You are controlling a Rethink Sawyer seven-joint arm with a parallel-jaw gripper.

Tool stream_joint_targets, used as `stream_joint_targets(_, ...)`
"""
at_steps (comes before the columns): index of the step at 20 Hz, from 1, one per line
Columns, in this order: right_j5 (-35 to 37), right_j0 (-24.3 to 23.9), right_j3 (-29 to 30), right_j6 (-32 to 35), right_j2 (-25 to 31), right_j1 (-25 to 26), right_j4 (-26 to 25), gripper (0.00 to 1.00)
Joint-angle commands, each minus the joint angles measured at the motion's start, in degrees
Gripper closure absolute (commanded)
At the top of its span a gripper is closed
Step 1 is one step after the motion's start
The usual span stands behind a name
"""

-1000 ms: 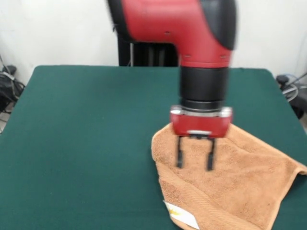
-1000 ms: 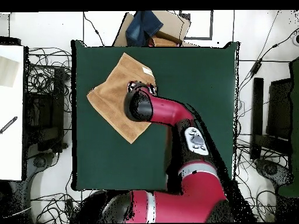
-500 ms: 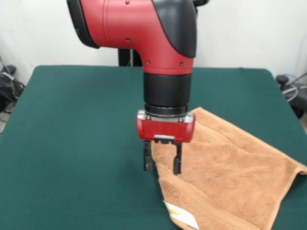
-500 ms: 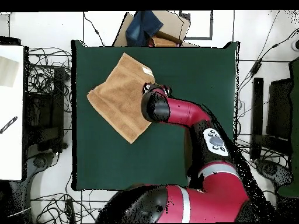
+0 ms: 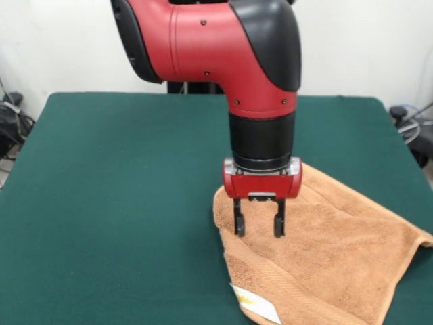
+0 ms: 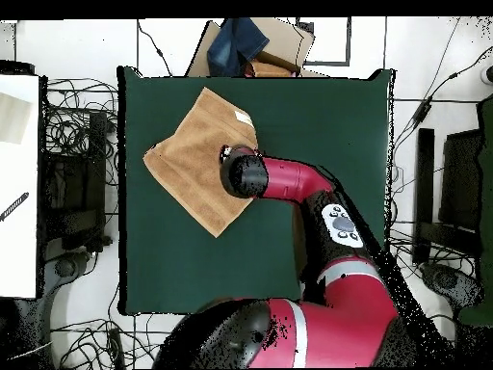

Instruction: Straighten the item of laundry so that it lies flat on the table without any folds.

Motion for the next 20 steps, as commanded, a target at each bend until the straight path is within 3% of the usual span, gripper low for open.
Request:
stream_joint_targets(1,9.56,1.39,-3.23,-3.69,4.44,3.76,-3.32,0.0)
stream_joint_targets(9,13.17,-0.06,-10.76,-8.47,4.61,7.62,-6.58,0.0)
stream_joint_targets(14,12.1,-0.67,-16.44,-9.58,5.54,11.84,-9.3,0.0)
stream_joint_targets(20,10.24,-0.75,-19.34,-8.19,6.36,13.93,-11.33,0.0)
